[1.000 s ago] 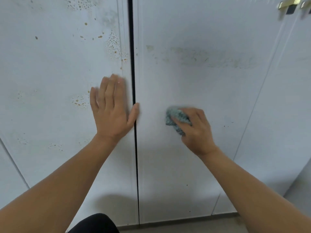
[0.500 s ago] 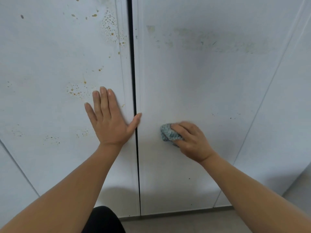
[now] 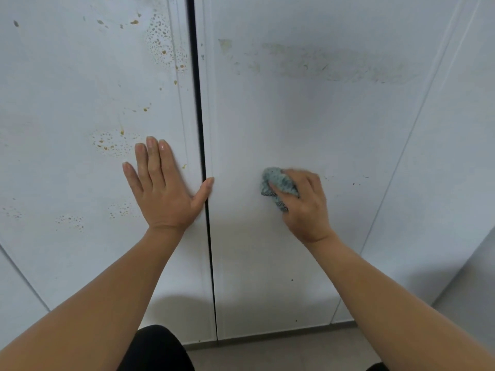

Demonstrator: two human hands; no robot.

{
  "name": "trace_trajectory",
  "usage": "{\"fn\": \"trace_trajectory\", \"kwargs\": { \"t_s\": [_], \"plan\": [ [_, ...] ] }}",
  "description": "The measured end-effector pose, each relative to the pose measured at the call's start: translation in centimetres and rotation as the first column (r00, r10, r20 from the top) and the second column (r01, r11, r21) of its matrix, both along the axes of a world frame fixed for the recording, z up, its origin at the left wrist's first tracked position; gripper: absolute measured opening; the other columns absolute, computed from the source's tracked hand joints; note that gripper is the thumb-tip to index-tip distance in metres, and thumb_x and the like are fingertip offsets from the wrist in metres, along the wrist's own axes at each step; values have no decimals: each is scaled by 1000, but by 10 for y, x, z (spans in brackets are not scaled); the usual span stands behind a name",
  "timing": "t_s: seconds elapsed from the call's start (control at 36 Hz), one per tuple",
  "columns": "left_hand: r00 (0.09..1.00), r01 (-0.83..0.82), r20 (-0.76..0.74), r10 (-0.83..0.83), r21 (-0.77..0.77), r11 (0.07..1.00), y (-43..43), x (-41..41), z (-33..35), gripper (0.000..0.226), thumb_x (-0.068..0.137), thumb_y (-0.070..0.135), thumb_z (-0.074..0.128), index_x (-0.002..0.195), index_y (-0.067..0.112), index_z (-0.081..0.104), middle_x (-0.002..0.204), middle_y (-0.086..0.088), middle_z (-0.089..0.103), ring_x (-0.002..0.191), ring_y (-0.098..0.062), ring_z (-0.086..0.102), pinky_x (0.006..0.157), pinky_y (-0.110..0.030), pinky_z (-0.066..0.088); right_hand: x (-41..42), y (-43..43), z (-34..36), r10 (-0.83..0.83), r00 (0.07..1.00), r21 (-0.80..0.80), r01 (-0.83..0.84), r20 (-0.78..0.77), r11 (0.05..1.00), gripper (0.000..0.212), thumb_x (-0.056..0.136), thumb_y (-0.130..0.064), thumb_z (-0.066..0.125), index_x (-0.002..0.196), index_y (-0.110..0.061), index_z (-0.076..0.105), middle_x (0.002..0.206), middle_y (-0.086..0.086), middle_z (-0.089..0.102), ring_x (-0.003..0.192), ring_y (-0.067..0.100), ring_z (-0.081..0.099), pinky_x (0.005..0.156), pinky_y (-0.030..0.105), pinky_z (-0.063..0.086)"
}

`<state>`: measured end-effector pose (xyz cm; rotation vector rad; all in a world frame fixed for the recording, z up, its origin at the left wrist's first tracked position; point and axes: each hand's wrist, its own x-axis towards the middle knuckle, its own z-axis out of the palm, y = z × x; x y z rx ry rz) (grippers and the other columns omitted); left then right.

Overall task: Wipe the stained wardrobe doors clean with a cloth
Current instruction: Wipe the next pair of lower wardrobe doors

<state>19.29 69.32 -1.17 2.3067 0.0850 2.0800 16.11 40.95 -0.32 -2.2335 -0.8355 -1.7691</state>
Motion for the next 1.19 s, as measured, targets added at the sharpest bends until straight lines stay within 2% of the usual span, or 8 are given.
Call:
{"fn": "trace_trajectory", "kwargs": {
  "t_s": [0.14,0.31,0.47,0.61,0.83,0.92,1.06,1.19],
  "plan": [
    [1000,7,14,-7,4,1000,1,0,0,104,94,73,53,160,-4,28,162,-27,36,151,-45,30,122,-65,21,0,10,-23,117,990,-413,-142,-84,900,24,98,-14,60,77,-7,71,112,15,71,100,34,59,83,45,52],
    [1000,7,29,-7,4,1000,1,0,-2,102,93,72,54,158,-4,33,161,-26,38,151,-43,31,123,-62,20,-2,-1,14,20,1000,-22,-20,11,1000,19,98,-9,61,100,-4,79,109,21,69,101,35,54,87,41,51],
    [999,13,45,-13,-1,1000,2,0,-1,103,92,71,58,160,-2,31,162,-25,37,152,-42,30,122,-64,24,-7,-10,-25,49,988,-349,-99,-149,932,20,97,-14,64,82,-5,74,114,15,69,102,36,62,82,47,53],
    [997,24,80,-24,-8,1000,3,1,-3,102,92,72,57,159,-1,34,162,-24,38,153,-40,30,127,-55,15,-19,-47,23,7,999,121,-11,36,993,26,101,-20,56,111,-7,77,111,25,65,104,34,54,93,37,45],
    [996,39,76,-38,-18,999,1,-1,-2,101,92,71,56,158,-4,35,161,-25,37,153,-42,28,123,-62,20,9,-99,41,-201,975,540,117,99,833,28,86,-4,72,113,-9,76,114,24,62,104,28,47,92,28,38],
    [997,48,67,-47,-22,999,-1,-1,1,100,93,70,54,156,-6,36,161,-25,35,151,-44,29,121,-66,22,9,-79,0,-118,990,487,66,77,871,30,84,6,72,113,-3,75,116,22,59,107,31,49,91,34,42],
    [996,78,54,-77,-27,997,2,0,-2,100,94,69,56,155,-7,37,161,-26,35,150,-45,29,122,-66,21,8,-49,-54,57,998,113,-61,34,992,16,93,-3,66,104,1,78,119,14,54,107,36,51,94,40,46],
    [991,121,50,-121,-7,993,4,-1,-2,100,95,70,56,155,-8,37,159,-28,35,149,-46,28,120,-69,22,21,-54,-43,-103,990,530,35,99,848,39,82,11,65,117,-4,73,114,26,57,105,36,50,89,43,45]
  ]
}}
